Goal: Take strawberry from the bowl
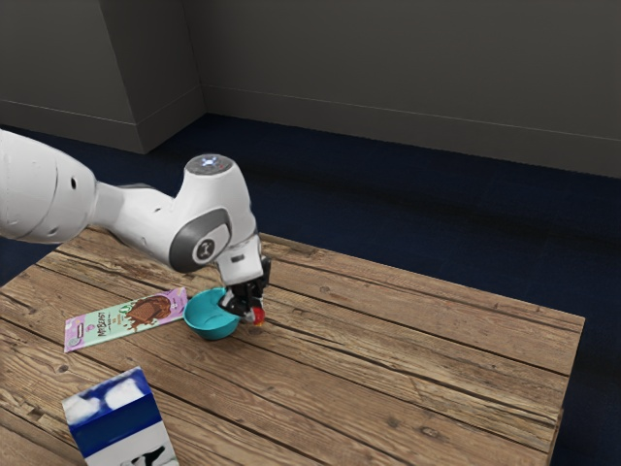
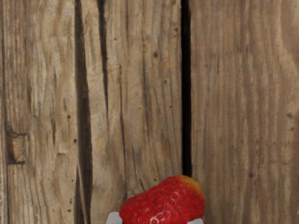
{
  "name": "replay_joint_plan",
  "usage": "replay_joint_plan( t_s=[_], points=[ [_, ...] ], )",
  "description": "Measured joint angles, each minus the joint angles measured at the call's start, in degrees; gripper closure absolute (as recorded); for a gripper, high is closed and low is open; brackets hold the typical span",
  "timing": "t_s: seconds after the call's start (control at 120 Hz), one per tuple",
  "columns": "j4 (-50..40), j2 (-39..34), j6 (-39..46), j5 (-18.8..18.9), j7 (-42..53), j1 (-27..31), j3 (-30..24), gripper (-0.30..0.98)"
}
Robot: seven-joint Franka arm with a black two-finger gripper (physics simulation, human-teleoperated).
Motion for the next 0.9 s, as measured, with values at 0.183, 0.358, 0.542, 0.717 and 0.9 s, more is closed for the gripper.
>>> replay_joint_plan(
  t_s=[0.183,0.358,0.542,0.717,0.9],
  points=[
    [2.50,3.86,1.21,-0.64,-1.22,-5.57,-0.20,0.70],
    [4.15,5.97,2.19,-0.85,-2.31,-7.34,-0.20,0.61],
    [3.64,3.46,1.98,-2.00,-2.92,-7.69,-0.20,0.27],
    [3.65,-5.94,0.98,-2.24,-5.88,-7.48,0.22,0.12],
    [21.20,-12.83,-16.31,-1.04,-17.32,-6.59,3.21,0.05]
  ],
)
